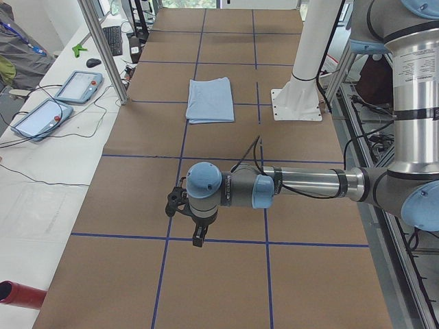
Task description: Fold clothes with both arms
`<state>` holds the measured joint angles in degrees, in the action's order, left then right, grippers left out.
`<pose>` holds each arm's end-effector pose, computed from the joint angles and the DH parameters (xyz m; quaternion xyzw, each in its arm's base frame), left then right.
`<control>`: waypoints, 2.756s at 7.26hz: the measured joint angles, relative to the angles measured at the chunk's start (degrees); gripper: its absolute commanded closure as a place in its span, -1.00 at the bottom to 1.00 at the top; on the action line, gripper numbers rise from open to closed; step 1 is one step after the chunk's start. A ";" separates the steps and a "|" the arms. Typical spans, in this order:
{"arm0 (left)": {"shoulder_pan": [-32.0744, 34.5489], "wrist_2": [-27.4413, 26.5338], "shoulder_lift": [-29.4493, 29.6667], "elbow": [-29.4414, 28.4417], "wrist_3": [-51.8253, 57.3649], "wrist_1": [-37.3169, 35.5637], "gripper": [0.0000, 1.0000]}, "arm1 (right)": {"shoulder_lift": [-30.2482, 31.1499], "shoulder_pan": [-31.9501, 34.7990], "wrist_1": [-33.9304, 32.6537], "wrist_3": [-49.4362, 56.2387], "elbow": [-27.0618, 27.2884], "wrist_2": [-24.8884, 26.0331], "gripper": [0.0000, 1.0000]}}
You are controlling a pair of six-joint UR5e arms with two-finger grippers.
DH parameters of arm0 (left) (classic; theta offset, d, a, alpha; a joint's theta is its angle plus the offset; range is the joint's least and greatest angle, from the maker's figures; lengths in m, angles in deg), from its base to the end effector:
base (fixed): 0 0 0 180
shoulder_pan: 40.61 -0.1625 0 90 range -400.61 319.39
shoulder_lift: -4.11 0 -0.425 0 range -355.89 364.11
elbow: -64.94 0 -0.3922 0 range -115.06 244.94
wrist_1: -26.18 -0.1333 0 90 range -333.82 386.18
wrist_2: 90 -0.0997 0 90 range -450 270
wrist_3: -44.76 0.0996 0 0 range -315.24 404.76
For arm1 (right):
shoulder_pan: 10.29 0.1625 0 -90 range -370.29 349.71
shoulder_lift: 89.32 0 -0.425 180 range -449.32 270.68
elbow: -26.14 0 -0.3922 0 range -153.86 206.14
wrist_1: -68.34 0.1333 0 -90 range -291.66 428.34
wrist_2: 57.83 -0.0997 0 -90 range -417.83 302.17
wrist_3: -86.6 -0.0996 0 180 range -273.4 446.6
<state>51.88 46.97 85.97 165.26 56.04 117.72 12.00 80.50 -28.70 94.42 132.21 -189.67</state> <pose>-0.0794 -0.4326 0.6297 0.0773 0.3919 0.0831 0.9130 0.0724 -0.4031 0.6249 0.0082 -0.3574 -0.0501 0.9326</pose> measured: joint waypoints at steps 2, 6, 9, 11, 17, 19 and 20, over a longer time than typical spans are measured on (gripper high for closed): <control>-0.01 0.01 0.09 0.50 0.05 0.48 -1.00 | 0.02 0.00 0.00 0.06 0.92 -0.38 -1.00; -0.02 -0.03 0.02 0.65 0.12 2.02 -1.00 | 0.19 0.00 0.06 0.08 1.82 -1.04 -1.00; -0.03 -0.05 -0.19 0.62 0.15 2.07 -1.00 | 0.19 0.00 0.09 0.09 1.85 -1.05 -1.00; 0.00 -0.11 -0.49 0.59 0.15 2.07 -1.00 | 0.19 0.00 0.09 0.09 1.85 -1.00 -1.00; -0.02 -3.31 -0.17 0.65 0.26 2.07 -1.00 | 0.19 0.00 0.00 0.01 1.47 -0.74 -1.00; -0.02 -3.68 -0.13 0.66 0.32 2.07 -1.00 | 0.19 0.00 0.01 -0.05 1.42 -0.72 -1.00; -0.02 -3.71 -0.13 0.66 0.32 2.07 -1.00 | 0.19 0.00 0.01 -0.07 1.42 -0.76 -1.00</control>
<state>51.85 43.26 85.84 165.93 56.36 119.78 12.19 80.50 -28.70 94.35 133.63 -190.43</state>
